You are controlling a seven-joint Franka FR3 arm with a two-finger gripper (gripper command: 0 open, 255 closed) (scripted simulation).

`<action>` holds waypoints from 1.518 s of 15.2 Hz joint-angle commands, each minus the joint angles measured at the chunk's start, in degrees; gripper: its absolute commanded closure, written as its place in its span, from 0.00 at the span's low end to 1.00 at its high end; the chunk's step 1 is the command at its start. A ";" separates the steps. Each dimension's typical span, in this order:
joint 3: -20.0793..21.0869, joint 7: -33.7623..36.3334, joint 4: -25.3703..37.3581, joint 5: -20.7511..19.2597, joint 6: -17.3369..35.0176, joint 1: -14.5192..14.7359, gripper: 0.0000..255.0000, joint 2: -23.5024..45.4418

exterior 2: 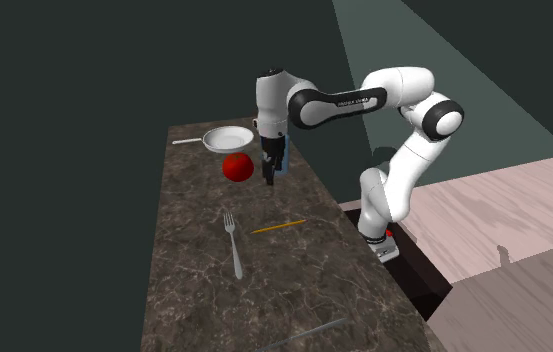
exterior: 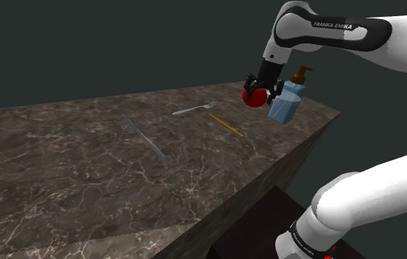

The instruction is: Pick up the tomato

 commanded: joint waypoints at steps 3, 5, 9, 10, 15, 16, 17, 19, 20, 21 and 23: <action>-0.05 6.29 7.74 -1.90 0.96 -2.41 0.00 6.68; -0.22 9.32 11.59 -2.93 1.03 -3.48 0.00 9.67; -0.87 15.20 19.75 -5.05 0.45 -5.45 0.00 15.48; -1.09 16.62 21.89 -5.58 0.17 -5.91 0.00 16.91; -2.24 22.12 31.02 -7.65 -1.58 -7.62 0.00 22.67; -2.25 22.21 29.90 -7.67 -0.73 -7.62 0.00 22.40; -2.25 22.31 28.80 -7.69 0.10 -7.62 0.00 22.13; -2.26 22.49 26.71 -7.74 1.74 -7.63 0.00 21.69; -2.27 22.58 25.69 -7.76 2.55 -7.63 0.00 21.48; -2.27 22.67 24.68 -7.78 3.36 -7.63 0.00 21.29; -2.28 22.81 23.14 -7.82 4.62 -7.64 0.00 21.01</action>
